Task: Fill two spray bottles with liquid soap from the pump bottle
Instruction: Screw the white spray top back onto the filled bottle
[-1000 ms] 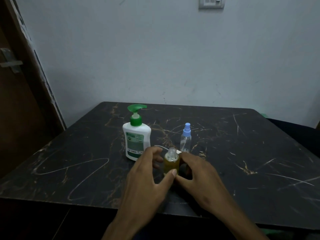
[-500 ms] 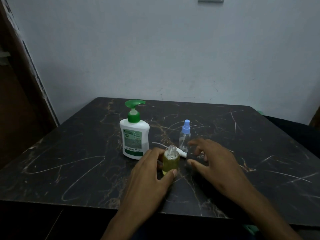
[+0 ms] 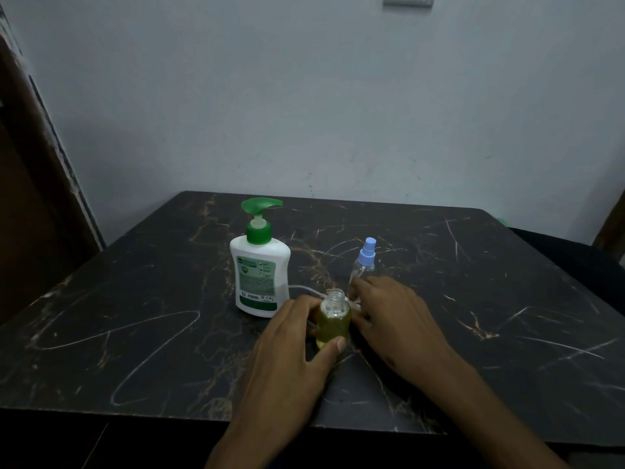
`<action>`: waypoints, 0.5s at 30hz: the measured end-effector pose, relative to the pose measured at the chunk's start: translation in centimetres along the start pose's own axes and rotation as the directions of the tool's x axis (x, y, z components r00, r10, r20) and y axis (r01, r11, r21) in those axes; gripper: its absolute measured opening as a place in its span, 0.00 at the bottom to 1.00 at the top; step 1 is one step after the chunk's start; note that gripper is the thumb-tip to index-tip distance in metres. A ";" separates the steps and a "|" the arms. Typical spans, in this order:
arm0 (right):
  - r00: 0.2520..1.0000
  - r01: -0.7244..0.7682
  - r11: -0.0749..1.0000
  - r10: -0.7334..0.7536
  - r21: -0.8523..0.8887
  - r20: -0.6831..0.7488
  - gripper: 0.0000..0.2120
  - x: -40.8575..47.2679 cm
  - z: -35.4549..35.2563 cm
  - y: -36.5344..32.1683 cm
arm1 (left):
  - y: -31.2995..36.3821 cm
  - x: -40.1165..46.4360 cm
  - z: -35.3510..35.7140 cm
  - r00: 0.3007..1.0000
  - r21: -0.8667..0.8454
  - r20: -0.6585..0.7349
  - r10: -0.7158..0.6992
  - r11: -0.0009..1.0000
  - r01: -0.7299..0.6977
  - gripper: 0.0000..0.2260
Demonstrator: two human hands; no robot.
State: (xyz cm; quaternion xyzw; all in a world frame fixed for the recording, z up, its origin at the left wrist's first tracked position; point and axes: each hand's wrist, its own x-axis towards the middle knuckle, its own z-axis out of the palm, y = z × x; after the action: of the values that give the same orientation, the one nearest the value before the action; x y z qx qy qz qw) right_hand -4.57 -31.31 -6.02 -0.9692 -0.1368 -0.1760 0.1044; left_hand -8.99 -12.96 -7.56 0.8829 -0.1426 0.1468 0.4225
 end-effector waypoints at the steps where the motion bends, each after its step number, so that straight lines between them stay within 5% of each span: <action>1: 1.000 -0.001 1.000 0.001 0.010 -0.002 0.07 -0.2 -0.1 0.0 | 0.0 0.0 0.0 1.000 -0.003 0.001 -0.002 1.000 0.002 0.14; 15: 0.986 -0.163 0.986 0.163 0.013 0.041 0.09 -7.8 -4.5 3.7 | 0.0 -0.1 -0.2 1.000 -0.028 0.022 -0.011 1.000 0.011 0.13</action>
State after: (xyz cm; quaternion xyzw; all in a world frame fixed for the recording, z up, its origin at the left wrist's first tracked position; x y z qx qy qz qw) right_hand -11.89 -37.69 -5.32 -0.9796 -0.0606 -0.1464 0.1238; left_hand -9.12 -12.76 -7.46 0.8792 -0.1445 0.1327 0.4343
